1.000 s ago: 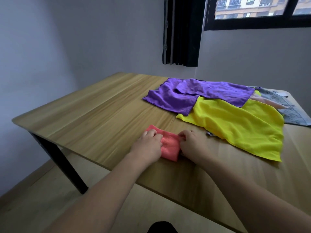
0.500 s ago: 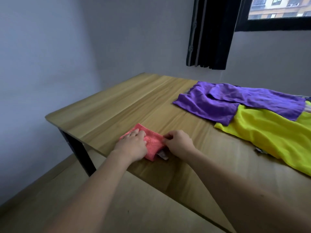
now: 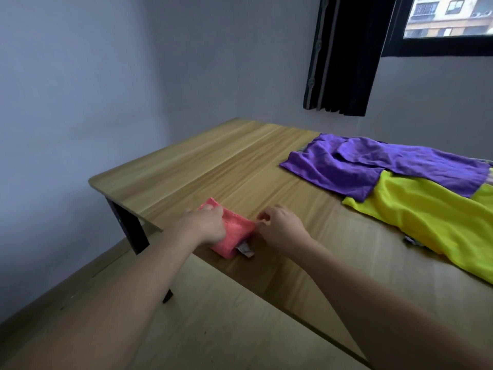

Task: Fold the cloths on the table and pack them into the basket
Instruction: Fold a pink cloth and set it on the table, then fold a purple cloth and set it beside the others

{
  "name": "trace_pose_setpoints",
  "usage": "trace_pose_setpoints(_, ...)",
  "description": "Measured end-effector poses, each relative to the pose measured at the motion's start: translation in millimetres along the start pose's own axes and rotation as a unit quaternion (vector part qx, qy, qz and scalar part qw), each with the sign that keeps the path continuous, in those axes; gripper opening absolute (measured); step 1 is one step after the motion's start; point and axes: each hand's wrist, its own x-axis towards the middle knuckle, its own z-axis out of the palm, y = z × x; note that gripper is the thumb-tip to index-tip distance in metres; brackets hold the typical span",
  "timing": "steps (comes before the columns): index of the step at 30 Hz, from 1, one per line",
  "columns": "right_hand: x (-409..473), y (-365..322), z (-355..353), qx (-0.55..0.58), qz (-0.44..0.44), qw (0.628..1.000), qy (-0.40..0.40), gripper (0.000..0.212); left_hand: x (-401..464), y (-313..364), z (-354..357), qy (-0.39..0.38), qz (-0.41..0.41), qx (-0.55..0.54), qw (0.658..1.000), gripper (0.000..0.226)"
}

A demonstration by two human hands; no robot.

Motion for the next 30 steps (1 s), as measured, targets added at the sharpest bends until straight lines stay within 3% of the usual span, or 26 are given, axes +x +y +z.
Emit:
trace_pose_setpoints(4, 0, 43, -44, -0.024, 0.031, 0.997, 0.067, 0.034, 13, 40, -33, 0.107, 0.039, -0.040, 0.993, 0.044)
trace_pose_setpoints(11, 4, 122, -107, -0.114, 0.096, 0.979, 0.142, 0.034, 70, 127, -39, 0.120, 0.158, -0.012, 0.980, 0.038)
trace_pose_setpoints(19, 50, 167, -98, -0.251, 0.126, 0.951, 0.127, 0.032, 157, 190, -10, 0.098, 0.199, -0.041, 0.974, 0.044)
trace_pose_setpoints(23, 72, 177, -95, -0.299, 0.156, 0.934, 0.115, 0.032, 195, 210, 6, 0.130, 0.193, -0.026, 0.972, 0.045)
trace_pose_setpoints(30, 77, 187, -112, -0.241, 0.125, 0.952, 0.139, 0.024, 200, 220, 3, 0.228, 0.189, -0.053, 0.954, 0.032)
